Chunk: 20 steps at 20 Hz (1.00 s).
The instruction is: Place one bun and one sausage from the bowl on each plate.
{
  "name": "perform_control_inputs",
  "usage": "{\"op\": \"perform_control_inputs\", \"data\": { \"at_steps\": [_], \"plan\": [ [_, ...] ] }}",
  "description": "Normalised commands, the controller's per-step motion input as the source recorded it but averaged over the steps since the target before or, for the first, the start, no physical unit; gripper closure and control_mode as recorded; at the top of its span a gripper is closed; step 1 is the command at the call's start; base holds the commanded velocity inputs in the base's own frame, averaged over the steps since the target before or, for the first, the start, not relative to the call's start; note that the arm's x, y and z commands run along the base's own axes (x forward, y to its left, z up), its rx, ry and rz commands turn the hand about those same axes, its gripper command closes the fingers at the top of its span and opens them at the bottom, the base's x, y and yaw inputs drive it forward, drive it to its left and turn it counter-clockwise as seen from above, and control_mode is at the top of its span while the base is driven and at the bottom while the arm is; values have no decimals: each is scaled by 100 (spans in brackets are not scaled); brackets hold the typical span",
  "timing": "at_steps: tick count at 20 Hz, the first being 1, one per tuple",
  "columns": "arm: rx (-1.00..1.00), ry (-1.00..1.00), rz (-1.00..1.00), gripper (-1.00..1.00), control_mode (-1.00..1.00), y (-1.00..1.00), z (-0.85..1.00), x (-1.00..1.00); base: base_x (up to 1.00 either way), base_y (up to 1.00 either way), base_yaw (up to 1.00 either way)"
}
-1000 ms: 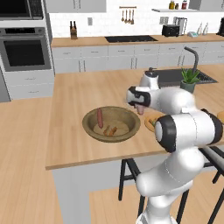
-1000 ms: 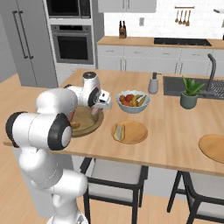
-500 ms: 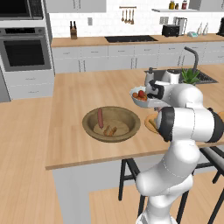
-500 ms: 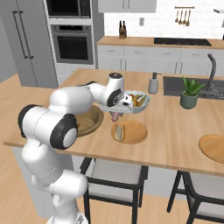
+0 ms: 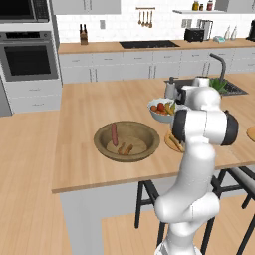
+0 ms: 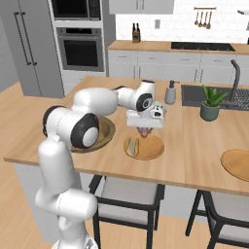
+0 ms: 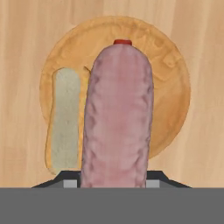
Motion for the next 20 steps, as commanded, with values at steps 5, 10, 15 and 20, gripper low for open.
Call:
{"op": "perform_control_inputs", "data": {
  "at_steps": [5,10,15,20],
  "plan": [
    [0,4,13,100,-100,-22,-75,0,0,0,0],
    [1,-9,12,100,-100,-3,-53,30,0,0,0],
    [2,-6,6,100,-100,-5,-48,43,0,0,0],
    [0,-3,1,100,-100,-5,-39,17,0,0,0]
  ]
}}
